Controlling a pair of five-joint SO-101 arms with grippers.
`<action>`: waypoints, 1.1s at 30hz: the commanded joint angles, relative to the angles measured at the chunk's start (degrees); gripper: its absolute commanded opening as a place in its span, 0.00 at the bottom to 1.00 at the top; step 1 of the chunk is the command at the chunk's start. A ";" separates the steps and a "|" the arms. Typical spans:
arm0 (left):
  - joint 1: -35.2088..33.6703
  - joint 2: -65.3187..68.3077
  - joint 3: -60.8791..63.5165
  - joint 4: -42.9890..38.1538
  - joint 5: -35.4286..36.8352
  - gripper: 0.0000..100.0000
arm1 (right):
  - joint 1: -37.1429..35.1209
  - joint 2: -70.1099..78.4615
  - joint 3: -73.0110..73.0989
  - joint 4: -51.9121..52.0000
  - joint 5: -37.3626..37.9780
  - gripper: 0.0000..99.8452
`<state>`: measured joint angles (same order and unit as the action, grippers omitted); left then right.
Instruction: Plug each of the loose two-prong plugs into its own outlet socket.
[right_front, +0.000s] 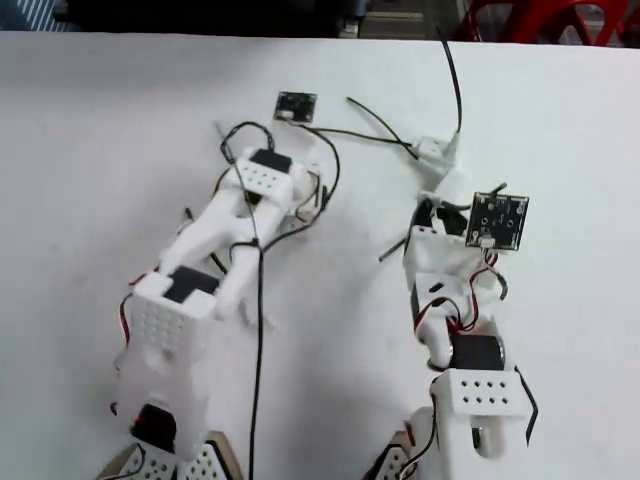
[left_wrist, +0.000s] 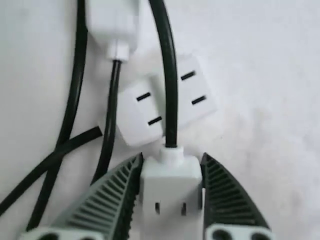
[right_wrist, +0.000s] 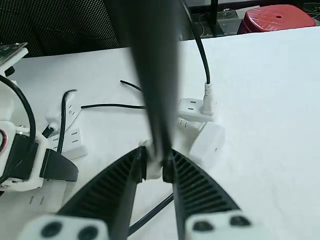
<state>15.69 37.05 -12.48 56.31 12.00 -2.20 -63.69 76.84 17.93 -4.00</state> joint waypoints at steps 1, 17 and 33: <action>1.01 -0.66 -5.36 5.80 -9.05 0.03 | 0.57 0.31 -0.44 -1.10 -0.62 0.02; 11.03 -0.66 -13.80 23.03 -15.03 0.04 | 0.66 0.31 -0.44 -0.92 -0.62 0.02; 10.77 -1.01 -9.32 29.19 -24.70 0.12 | 3.82 0.13 -0.79 -0.92 -0.62 0.02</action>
<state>25.98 37.32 -20.13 82.68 -11.74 1.41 -63.69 76.84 17.93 -4.00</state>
